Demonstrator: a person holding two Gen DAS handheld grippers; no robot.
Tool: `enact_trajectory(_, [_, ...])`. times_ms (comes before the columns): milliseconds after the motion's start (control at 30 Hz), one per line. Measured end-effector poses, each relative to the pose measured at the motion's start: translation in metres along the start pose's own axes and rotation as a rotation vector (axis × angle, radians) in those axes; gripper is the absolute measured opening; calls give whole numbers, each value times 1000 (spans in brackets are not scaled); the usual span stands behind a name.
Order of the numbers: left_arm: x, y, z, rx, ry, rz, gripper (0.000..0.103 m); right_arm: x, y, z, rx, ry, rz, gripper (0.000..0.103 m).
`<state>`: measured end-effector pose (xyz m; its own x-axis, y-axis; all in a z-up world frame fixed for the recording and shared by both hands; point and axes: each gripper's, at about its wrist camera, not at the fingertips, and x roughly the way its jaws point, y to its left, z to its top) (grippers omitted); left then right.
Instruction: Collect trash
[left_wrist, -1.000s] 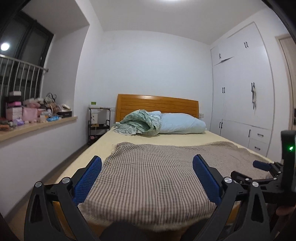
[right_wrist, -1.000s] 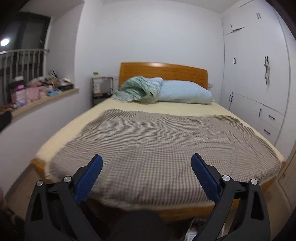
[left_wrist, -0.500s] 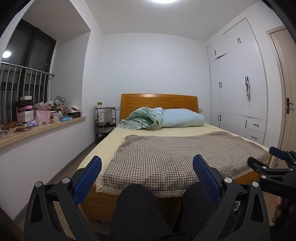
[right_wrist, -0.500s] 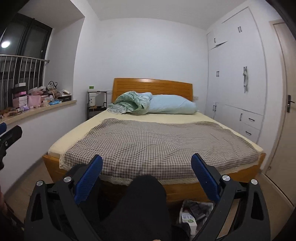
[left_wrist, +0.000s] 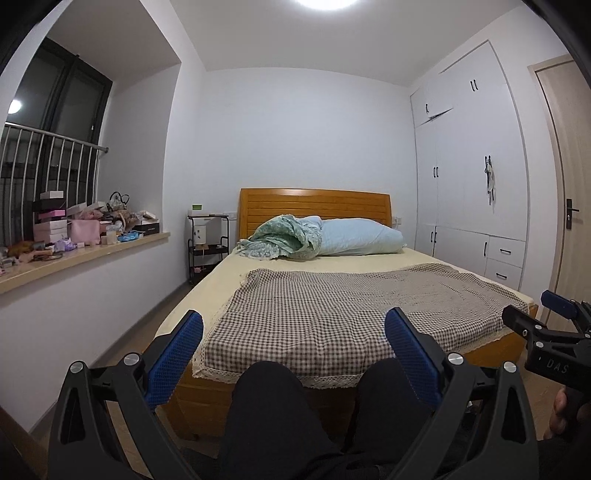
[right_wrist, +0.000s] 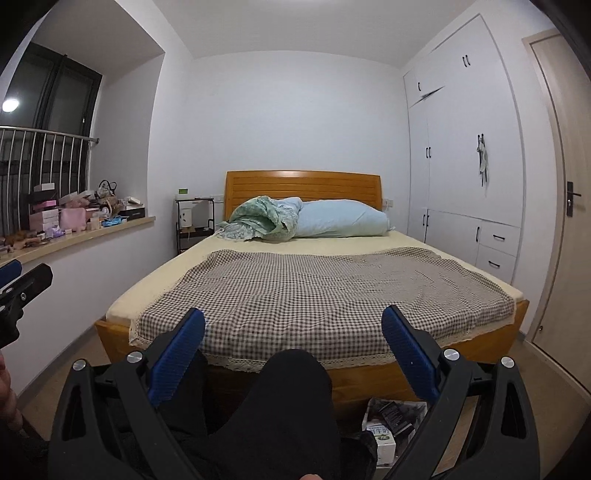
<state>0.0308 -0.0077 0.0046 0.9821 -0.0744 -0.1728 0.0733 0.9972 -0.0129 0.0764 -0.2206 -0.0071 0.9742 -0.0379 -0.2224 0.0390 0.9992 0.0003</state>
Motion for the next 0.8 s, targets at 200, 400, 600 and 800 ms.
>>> enact_trajectory(200, [3, 0, 0, -7, 16, -5, 96, -1, -2, -4, 13, 14, 23, 92])
enact_trajectory(400, [3, 1, 1, -9, 16, -6, 96, -2, -3, -4, 13, 12, 31, 92])
enact_trajectory(600, [2, -4, 2, -4, 9, -2, 96, -2, -7, -3, 25, 25, 30, 92])
enact_trajectory(800, [1, -6, 2, -3, 7, -1, 96, -4, -6, -2, 26, 28, 34, 92])
